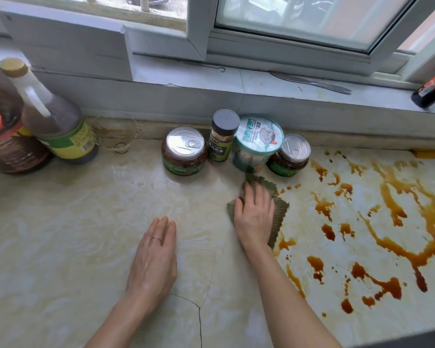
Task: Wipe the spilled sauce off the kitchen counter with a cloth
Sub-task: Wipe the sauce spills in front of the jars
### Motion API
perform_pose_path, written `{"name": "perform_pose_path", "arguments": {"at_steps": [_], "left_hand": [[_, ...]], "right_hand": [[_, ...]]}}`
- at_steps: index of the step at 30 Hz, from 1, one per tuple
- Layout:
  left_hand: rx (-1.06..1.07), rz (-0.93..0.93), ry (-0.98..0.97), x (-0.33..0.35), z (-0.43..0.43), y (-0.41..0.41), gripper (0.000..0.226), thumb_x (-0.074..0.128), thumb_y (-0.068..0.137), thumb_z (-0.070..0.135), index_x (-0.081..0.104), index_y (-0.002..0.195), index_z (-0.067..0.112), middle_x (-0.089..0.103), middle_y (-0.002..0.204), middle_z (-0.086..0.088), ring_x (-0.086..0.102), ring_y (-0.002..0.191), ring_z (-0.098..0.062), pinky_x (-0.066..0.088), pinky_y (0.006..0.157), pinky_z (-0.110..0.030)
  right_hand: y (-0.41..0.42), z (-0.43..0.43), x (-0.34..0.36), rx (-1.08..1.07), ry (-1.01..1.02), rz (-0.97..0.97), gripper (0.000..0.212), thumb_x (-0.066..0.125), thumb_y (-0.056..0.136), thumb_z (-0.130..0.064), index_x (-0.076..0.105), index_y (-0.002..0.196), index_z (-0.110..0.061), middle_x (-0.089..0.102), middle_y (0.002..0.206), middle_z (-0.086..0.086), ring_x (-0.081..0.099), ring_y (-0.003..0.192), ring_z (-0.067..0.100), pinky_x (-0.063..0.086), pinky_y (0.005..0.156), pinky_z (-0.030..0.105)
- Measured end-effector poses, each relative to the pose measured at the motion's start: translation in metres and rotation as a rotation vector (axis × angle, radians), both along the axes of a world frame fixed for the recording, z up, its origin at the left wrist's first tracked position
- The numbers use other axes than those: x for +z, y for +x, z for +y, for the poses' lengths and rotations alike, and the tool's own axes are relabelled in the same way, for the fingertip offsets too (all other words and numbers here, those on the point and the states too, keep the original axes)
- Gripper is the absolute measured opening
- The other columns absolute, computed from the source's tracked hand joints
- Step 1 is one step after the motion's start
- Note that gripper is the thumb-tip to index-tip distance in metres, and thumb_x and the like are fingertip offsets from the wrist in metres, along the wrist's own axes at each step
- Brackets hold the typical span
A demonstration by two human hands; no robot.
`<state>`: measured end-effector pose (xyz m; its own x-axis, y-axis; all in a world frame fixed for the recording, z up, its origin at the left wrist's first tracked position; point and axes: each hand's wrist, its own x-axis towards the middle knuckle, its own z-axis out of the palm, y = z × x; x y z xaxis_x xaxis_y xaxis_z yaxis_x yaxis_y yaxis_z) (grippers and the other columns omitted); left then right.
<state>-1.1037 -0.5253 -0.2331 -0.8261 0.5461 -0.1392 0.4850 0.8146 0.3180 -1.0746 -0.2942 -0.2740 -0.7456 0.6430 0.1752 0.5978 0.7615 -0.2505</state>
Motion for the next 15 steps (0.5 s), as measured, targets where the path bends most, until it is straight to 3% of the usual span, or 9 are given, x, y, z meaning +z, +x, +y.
{"name": "perform_pose_path", "arguments": {"at_steps": [3, 7, 9, 13, 15], "left_hand": [[0.008, -0.012, 0.012, -0.002, 0.001, 0.0, 0.069, 0.065, 0.066, -0.005, 0.047, 0.133, 0.001, 0.045, 0.14, -0.019, 0.041, 0.132, -0.035, 0.029, 0.107, -0.038], [0.002, -0.029, 0.03, 0.0, 0.003, 0.001, 0.068, 0.064, 0.07, -0.003, 0.044, 0.135, -0.001, 0.041, 0.142, -0.022, 0.036, 0.134, -0.037, 0.028, 0.109, -0.04], [0.004, -0.031, 0.047, 0.001, 0.003, 0.002, 0.066, 0.059, 0.078, 0.0, 0.038, 0.14, 0.001, 0.033, 0.148, -0.02, 0.027, 0.14, -0.034, 0.021, 0.113, -0.038], [-0.017, -0.039, 0.071, 0.002, 0.001, 0.002, 0.065, 0.052, 0.084, 0.003, 0.028, 0.145, 0.003, 0.022, 0.153, -0.017, 0.015, 0.144, -0.03, 0.01, 0.116, -0.033], [-0.013, -0.038, 0.077, 0.001, 0.002, 0.002, 0.066, 0.053, 0.082, 0.003, 0.029, 0.144, 0.002, 0.023, 0.153, -0.018, 0.016, 0.144, -0.032, 0.012, 0.116, -0.035]], "right_hand": [[-0.006, -0.013, 0.002, -0.1, -0.056, 0.043, 0.054, 0.035, 0.092, -0.037, 0.053, 0.136, -0.01, 0.049, 0.142, 0.013, 0.041, 0.132, 0.035, 0.031, 0.11, 0.055], [0.014, -0.048, 0.003, 0.274, 0.001, -0.029, 0.052, 0.036, 0.096, -0.035, 0.046, 0.143, -0.014, 0.042, 0.148, 0.009, 0.034, 0.138, 0.032, 0.027, 0.114, 0.051], [0.023, -0.031, 0.002, 0.335, 0.017, -0.052, 0.052, 0.036, 0.097, -0.035, 0.044, 0.144, -0.016, 0.041, 0.149, 0.008, 0.034, 0.139, 0.03, 0.026, 0.115, 0.05], [0.023, -0.027, 0.0, -0.04, -0.027, 0.005, 0.052, 0.033, 0.097, -0.036, 0.048, 0.142, -0.016, 0.044, 0.148, 0.008, 0.035, 0.139, 0.032, 0.026, 0.114, 0.055], [0.024, -0.06, 0.002, -0.013, -0.036, -0.028, 0.053, 0.032, 0.096, -0.039, 0.045, 0.145, -0.022, 0.04, 0.152, 0.006, 0.03, 0.142, 0.032, 0.02, 0.115, 0.057]]}}
